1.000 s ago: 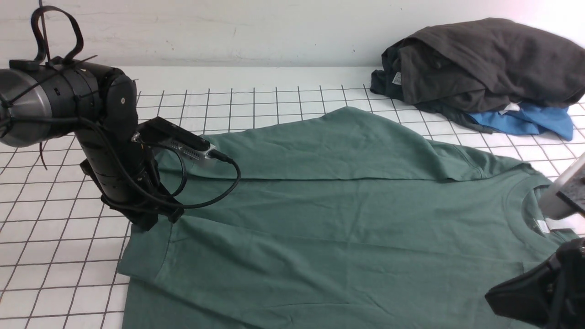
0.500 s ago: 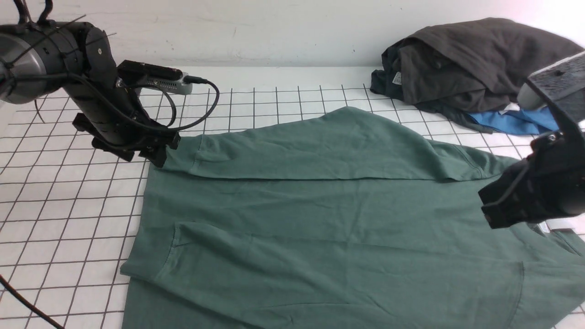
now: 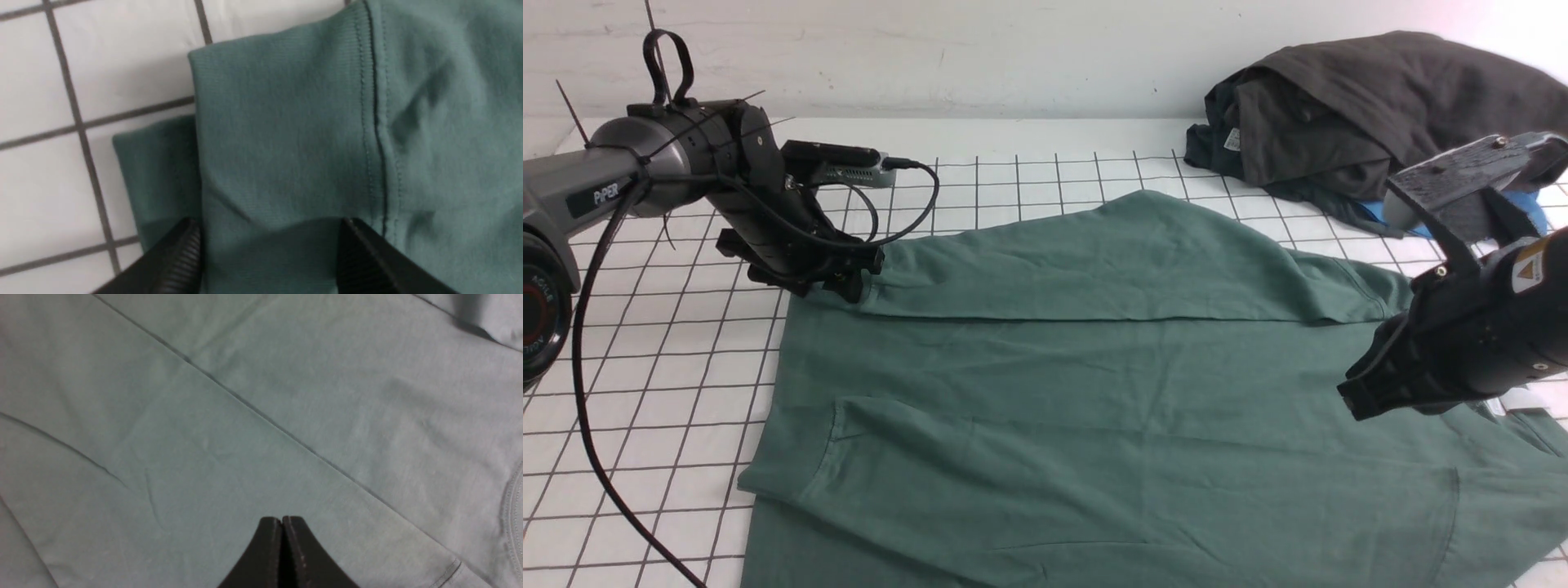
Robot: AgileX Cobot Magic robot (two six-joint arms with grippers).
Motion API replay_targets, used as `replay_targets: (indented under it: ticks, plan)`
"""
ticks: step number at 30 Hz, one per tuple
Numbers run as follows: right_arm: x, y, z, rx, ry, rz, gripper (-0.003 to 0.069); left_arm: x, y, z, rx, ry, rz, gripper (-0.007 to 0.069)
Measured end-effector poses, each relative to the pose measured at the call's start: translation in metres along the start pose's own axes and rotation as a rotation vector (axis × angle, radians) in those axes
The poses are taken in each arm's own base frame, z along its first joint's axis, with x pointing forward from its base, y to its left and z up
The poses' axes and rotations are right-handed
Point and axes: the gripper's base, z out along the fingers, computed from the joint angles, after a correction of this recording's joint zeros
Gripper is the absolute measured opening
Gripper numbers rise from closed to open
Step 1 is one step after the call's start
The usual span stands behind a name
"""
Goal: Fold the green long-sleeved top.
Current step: Use the left arm to clamp the cuff farthest from it, then use the left arm to drag and drop the cuff onto the cuff closest to the left arm
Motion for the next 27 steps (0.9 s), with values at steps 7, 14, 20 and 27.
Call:
replay_targets:
  ticks: [7, 14, 20, 27]
  plan:
    - [0.000, 0.000, 0.000, 0.000, 0.000, 0.000, -0.0014, 0.000, -0.001, 0.000, 0.009, 0.003, -0.009, 0.0272]
    - [0.000, 0.000, 0.000, -0.002, 0.000, 0.002, -0.0014, 0.001, -0.003, -0.001, 0.034, 0.018, -0.030, 0.0036]
    - [0.000, 0.000, 0.000, -0.002, -0.001, 0.002, -0.0014, 0.001, -0.006, -0.016, 0.041, 0.042, -0.021, 0.0024]
    - [0.000, -0.001, 0.000, 0.009, 0.000, -0.009, -0.0014, 0.020, -0.015, -0.069, 0.077, 0.135, -0.014, 0.0024]
